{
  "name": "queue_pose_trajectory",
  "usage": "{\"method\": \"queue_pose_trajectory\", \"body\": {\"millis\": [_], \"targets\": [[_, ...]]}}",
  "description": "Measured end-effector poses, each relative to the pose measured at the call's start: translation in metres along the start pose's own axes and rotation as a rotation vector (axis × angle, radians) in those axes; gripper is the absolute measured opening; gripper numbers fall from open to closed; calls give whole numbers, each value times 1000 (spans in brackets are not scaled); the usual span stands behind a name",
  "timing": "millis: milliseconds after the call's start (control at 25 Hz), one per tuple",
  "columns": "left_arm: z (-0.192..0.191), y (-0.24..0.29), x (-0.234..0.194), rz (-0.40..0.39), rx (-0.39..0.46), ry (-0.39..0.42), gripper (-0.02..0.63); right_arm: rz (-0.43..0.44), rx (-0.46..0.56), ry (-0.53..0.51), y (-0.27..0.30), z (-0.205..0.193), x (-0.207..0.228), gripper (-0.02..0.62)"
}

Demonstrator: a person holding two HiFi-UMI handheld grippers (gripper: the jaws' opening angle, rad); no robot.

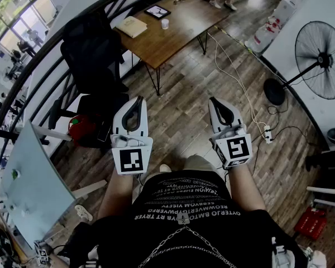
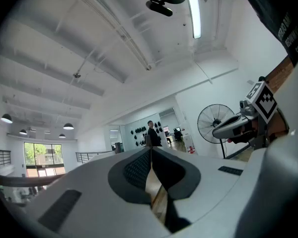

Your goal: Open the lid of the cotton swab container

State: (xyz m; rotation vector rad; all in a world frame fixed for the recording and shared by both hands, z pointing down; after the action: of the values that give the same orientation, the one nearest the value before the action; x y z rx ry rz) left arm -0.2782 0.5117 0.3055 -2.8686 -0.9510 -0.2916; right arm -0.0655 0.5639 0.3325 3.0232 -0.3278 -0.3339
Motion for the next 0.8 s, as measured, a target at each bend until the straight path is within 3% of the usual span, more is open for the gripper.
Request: {"method": "queue_pose_trajectory", "body": {"millis": [400,600,680,800], "targets": [[-15,36,2,13,-22,-33,32,17,7,0,19,-11,21,16],[-18,66,-3,33,-26,-39,32,100,27,37,50,-23,35,21],[-24,81,-7,50,-45,-46,32,129,23,39,66,-25,42,64],[-31,102,-16,90,-46,-47,32,154,8,31,91,-33,54,78]]}}
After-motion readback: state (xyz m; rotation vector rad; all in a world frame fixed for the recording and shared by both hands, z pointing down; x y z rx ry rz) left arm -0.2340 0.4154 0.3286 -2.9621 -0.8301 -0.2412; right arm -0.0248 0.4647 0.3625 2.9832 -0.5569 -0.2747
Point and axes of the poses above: the fingertips, and each gripper's own axes: y forward along the fingers, x to its right, z out of its top, the point moved 3 cm from there along -y, backward along the fingers, and after that the axes turned 2 degrees about -y, right-handed, at the moved point
